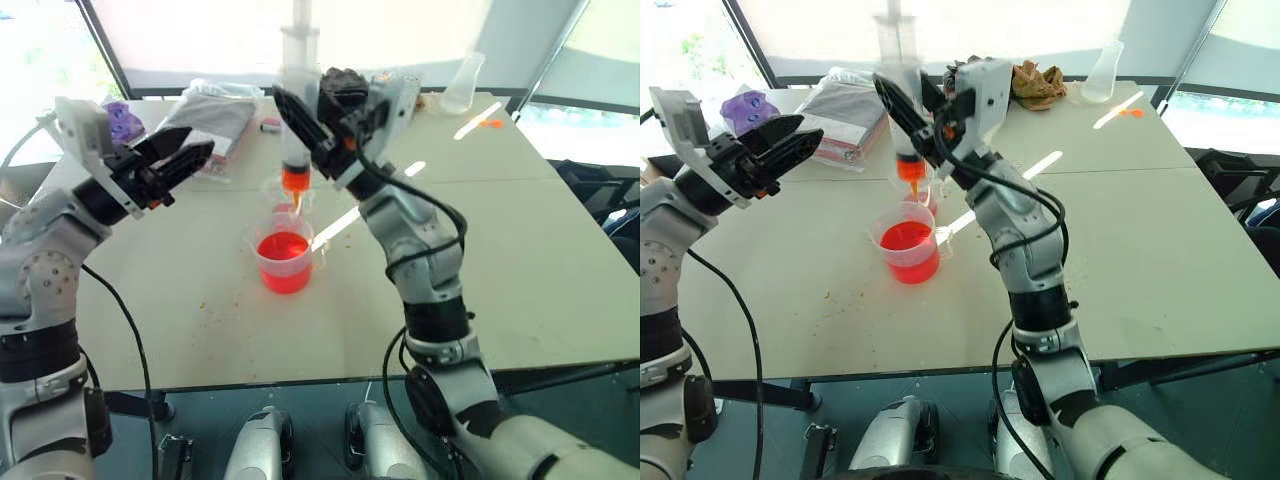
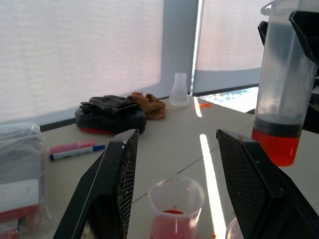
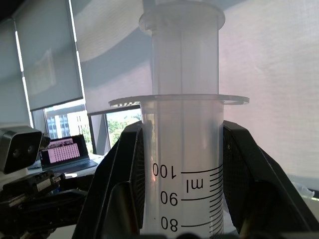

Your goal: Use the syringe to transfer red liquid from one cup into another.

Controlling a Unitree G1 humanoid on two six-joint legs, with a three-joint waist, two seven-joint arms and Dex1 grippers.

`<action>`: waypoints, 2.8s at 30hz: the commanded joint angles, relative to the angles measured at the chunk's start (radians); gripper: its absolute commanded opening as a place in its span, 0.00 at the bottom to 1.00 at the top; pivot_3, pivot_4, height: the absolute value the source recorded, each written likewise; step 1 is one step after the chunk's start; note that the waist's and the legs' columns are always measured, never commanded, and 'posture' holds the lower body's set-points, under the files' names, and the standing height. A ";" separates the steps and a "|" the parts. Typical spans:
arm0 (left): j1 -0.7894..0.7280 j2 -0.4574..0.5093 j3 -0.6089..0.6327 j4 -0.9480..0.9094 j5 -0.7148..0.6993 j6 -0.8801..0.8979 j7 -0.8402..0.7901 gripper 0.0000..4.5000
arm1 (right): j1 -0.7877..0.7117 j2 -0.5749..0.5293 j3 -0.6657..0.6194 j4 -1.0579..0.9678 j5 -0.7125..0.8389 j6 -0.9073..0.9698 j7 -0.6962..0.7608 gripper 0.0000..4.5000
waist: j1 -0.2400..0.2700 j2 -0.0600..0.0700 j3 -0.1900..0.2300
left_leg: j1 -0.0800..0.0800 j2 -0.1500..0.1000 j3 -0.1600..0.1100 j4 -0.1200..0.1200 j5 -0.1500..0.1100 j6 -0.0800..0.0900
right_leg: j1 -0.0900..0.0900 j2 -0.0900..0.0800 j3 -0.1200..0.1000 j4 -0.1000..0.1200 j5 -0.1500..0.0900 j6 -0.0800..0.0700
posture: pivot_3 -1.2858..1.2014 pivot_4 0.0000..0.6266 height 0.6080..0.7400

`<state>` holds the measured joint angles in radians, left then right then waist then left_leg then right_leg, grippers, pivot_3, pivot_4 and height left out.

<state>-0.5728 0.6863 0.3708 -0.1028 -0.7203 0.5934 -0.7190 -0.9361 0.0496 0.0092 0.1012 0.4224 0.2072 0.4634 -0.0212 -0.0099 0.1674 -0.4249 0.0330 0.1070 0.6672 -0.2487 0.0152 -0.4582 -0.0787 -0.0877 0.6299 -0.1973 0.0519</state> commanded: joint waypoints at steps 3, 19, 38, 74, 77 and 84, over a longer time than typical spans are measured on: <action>-0.036 0.030 0.010 0.071 0.054 -0.085 -0.027 0.57 | -0.190 0.007 -0.045 0.407 -0.058 -0.269 0.099 0.32 | -0.002 0.000 0.000 | 0.000 0.000 0.000 -0.001 0.000 0.000 | 0.000 0.000 0.000 0.000 0.000 0.000 | 0.52 0.24 1.00; -0.454 -0.053 -0.126 0.591 0.231 -0.367 -0.170 0.57 | -0.470 0.021 -0.141 1.136 -0.183 -0.638 0.103 0.32 | 0.000 -0.006 0.003 | -0.002 0.000 0.002 -0.001 0.002 -0.003 | -0.001 -0.002 -0.001 -0.001 0.000 0.000 | 0.52 0.24 1.00; -0.781 -0.147 -0.162 1.093 0.347 -0.576 -0.318 0.57 | -0.464 0.036 -0.152 1.169 -0.279 -0.689 0.063 0.32 | -0.024 -0.006 0.003 | -0.001 0.000 0.002 -0.002 0.002 -0.003 | -0.002 -0.002 -0.001 0.000 0.000 0.001 | 0.52 0.24 1.00; -0.774 -0.158 -0.197 1.151 0.472 -0.605 -0.466 0.57 | -0.490 0.101 -0.182 1.154 -0.289 -0.704 0.084 0.32 | -0.024 -0.006 0.004 | -0.002 0.000 0.002 -0.002 0.002 -0.003 | -0.001 -0.002 -0.001 0.001 0.000 0.001 | 0.52 0.24 1.00; -0.755 -0.161 -0.203 1.143 0.476 -0.603 -0.473 0.57 | -0.494 0.099 -0.186 1.152 -0.285 -0.704 0.086 0.32 | -0.024 -0.006 0.004 | -0.002 0.000 0.002 -0.002 0.002 -0.003 | -0.001 -0.002 0.000 0.001 0.000 0.001 | 0.52 0.24 1.00; -0.711 -0.176 -0.215 1.105 0.483 -0.591 -0.486 0.57 | -0.501 0.098 -0.192 1.148 -0.280 -0.709 0.089 0.32 | -0.022 -0.006 0.004 | -0.002 0.000 0.002 -0.002 0.002 -0.004 | -0.001 -0.002 -0.001 0.001 0.000 0.001 | 0.52 0.24 1.00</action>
<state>-1.2970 0.5207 0.1970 1.0068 -0.2696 -0.0085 -1.1984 -1.3684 0.1230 -0.1842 1.3066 0.1347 -0.4618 0.5288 -0.0435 -0.0162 0.1711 -0.4264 0.0326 0.1090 0.6657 -0.2463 0.0114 -0.4590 -0.0804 -0.0883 0.6311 -0.1973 0.0529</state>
